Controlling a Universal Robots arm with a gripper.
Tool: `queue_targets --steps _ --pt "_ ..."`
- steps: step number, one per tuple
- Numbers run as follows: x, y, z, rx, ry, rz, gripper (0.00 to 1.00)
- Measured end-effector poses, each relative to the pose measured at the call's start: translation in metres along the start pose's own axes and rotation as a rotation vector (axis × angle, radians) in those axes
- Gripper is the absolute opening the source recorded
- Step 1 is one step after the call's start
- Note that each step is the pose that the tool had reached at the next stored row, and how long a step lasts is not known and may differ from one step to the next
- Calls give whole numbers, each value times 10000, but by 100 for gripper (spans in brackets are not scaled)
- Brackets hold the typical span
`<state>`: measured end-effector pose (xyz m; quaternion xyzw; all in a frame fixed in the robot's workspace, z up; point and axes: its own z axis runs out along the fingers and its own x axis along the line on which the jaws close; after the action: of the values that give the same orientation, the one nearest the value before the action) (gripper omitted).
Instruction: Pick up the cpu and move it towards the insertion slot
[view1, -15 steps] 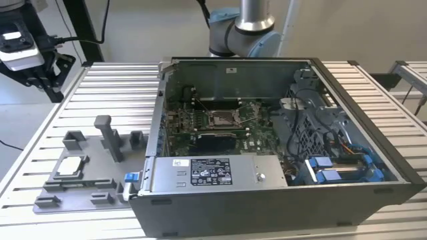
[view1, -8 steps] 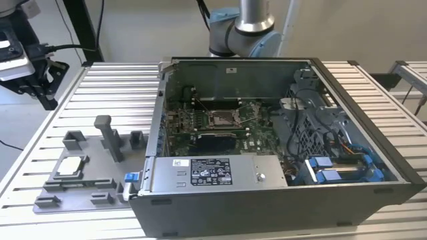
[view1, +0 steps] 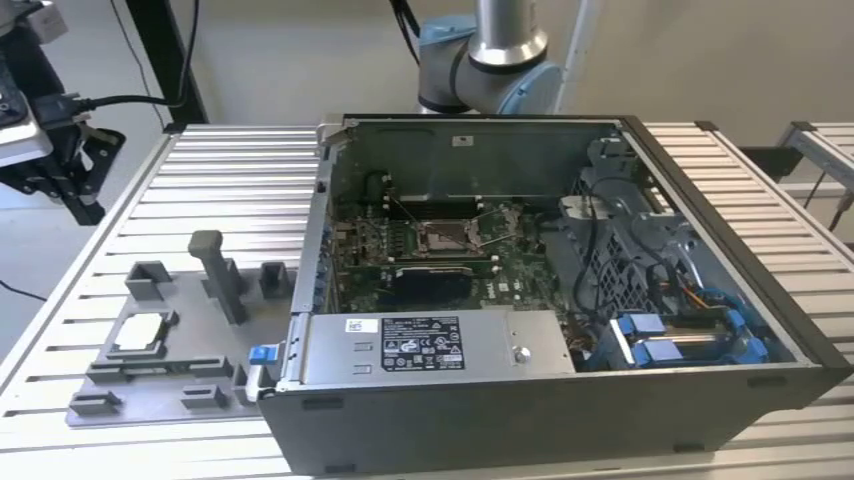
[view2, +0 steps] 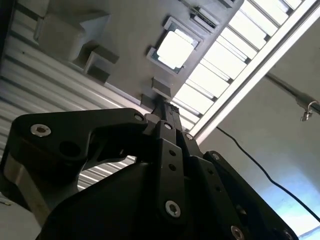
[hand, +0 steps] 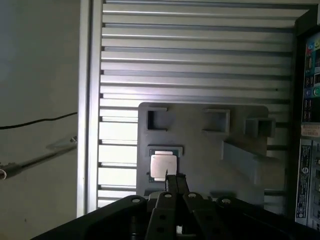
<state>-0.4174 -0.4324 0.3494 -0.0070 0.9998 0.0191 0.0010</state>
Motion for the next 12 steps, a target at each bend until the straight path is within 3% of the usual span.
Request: queue_targets --steps 4,5,12 --pt "3 0 0 1 0 1 0" --pt "3 0 0 0 0 1 100" --pt "6 0 0 0 0 1 100"
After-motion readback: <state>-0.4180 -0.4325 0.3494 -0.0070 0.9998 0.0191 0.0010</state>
